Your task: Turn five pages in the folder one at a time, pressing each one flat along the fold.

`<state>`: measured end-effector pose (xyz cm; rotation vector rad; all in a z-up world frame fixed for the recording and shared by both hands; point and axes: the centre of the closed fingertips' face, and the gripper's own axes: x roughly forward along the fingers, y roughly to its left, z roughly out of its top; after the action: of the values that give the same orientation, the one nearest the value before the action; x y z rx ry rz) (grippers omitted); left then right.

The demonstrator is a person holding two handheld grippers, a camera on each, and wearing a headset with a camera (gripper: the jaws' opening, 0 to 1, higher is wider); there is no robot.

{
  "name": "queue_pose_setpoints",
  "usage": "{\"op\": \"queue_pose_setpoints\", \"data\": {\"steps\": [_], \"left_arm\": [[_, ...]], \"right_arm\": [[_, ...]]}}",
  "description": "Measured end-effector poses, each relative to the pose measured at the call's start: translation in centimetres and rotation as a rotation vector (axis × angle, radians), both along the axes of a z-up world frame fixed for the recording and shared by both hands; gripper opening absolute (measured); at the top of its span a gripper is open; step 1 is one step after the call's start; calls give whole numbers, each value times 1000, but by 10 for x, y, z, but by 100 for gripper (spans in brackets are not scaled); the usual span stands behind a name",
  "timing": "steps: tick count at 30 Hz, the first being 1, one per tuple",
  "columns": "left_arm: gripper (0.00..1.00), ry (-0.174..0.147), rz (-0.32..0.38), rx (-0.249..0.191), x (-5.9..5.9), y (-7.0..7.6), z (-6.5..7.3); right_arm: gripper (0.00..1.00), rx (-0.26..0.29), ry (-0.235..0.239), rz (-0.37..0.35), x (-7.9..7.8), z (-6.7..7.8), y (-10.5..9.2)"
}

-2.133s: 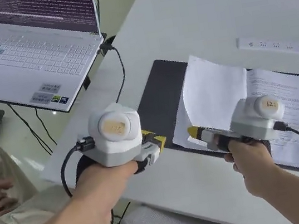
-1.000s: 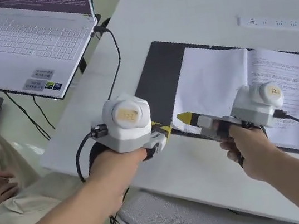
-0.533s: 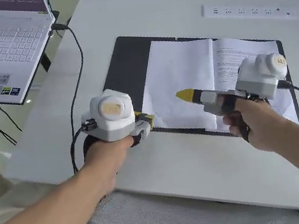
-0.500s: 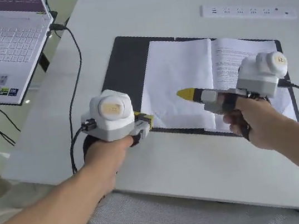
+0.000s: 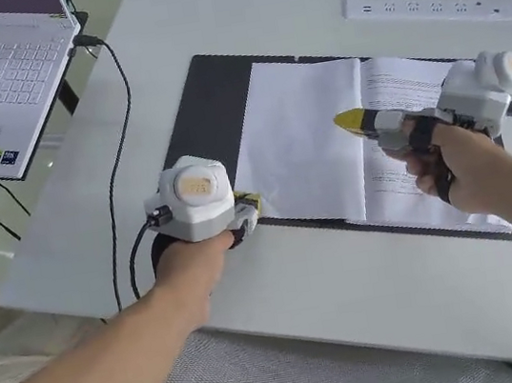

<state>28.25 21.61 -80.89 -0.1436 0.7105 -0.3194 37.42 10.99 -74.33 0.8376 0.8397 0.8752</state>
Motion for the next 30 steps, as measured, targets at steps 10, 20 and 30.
{"op": "queue_pose_setpoints", "data": {"steps": [10, 20, 30], "left_arm": [[0, -3, 34, -31, 1, 6, -3], [0, -15, 62, -65, 5, 10, -9], [0, -28, 63, -61, 5, 10, -11]], "right_arm": [[0, 36, 102, -139, 50, -20, -11], [0, 27, 269, -209, 87, -50, -16], [0, 73, 327, -295, 122, -67, -21]]}}
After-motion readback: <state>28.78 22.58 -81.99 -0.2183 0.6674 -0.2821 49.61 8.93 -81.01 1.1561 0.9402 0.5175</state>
